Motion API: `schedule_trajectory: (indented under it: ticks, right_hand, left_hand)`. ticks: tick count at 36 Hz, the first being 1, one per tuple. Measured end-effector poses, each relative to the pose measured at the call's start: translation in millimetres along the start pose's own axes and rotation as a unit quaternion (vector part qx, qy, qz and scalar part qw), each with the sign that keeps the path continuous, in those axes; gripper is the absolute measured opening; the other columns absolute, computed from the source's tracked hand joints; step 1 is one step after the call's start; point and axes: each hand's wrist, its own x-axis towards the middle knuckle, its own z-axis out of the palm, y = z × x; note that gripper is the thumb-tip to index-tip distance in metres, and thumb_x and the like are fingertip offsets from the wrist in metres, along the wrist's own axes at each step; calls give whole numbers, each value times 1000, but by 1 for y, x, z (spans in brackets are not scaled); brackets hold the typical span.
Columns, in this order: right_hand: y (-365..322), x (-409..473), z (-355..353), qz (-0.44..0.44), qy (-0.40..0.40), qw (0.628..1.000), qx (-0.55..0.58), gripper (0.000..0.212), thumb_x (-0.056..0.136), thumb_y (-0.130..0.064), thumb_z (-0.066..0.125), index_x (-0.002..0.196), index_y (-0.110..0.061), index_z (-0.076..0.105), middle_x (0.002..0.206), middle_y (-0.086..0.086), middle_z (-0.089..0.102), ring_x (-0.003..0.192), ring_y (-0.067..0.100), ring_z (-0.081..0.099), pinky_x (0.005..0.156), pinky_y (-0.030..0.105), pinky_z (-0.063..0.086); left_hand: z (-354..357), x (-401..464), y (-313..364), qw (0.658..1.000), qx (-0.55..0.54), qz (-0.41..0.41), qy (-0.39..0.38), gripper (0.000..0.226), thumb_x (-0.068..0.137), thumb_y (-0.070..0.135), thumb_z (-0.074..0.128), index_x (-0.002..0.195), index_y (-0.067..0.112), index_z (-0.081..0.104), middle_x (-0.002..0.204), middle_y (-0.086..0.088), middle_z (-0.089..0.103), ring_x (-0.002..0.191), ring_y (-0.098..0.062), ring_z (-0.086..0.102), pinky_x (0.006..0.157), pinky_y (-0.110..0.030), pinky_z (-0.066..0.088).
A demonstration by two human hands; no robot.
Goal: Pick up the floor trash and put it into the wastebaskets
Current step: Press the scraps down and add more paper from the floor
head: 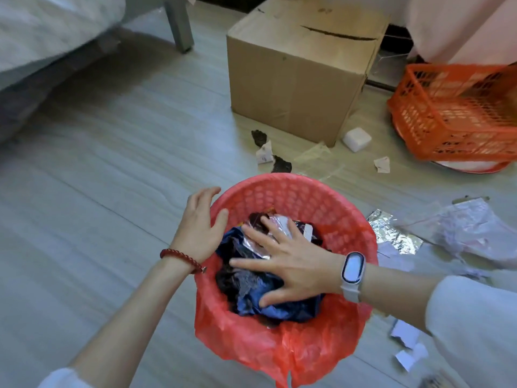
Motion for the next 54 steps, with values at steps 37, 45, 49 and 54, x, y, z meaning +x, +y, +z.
schedule_trajectory:
  ticks: [37, 45, 49, 54]
  right_hand:
    - [44, -99, -74, 193, 214, 934, 210, 30, 90, -16, 45, 111, -10, 65, 106, 5, 68, 98, 20, 61, 87, 29, 47]
    - [100, -232, -5, 425, 243, 839, 236, 28, 91, -10, 46, 113, -11, 63, 107, 7, 69, 97, 23, 63, 86, 31, 47]
    - [103, -275, 70, 465, 109, 846, 237, 32, 93, -14, 44, 122, -12, 57, 123, 9, 60, 109, 23, 57, 92, 33, 45]
    - [85, -286, 155, 401, -65, 888, 216, 41, 95, -21, 42, 136, -20, 41, 140, 8, 39, 127, 29, 36, 97, 41, 40]
  left_hand:
    - [41, 19, 131, 992, 41, 114, 25, 31, 90, 12, 47, 119, 12, 55, 126, -9, 47, 112, -24, 50, 98, -38, 41]
    - [154, -12, 232, 970, 12, 229, -80, 30, 88, 8, 48, 118, 8, 55, 124, -11, 48, 112, -25, 50, 95, -33, 40]
    - [217, -47, 231, 952, 69, 223, -196, 34, 91, 15, 45, 125, 14, 48, 130, -6, 44, 113, -26, 49, 93, -35, 41]
    - [253, -89, 182, 901, 197, 181, -342, 41, 90, 17, 44, 131, 16, 42, 132, -9, 40, 117, -30, 45, 93, -41, 42]
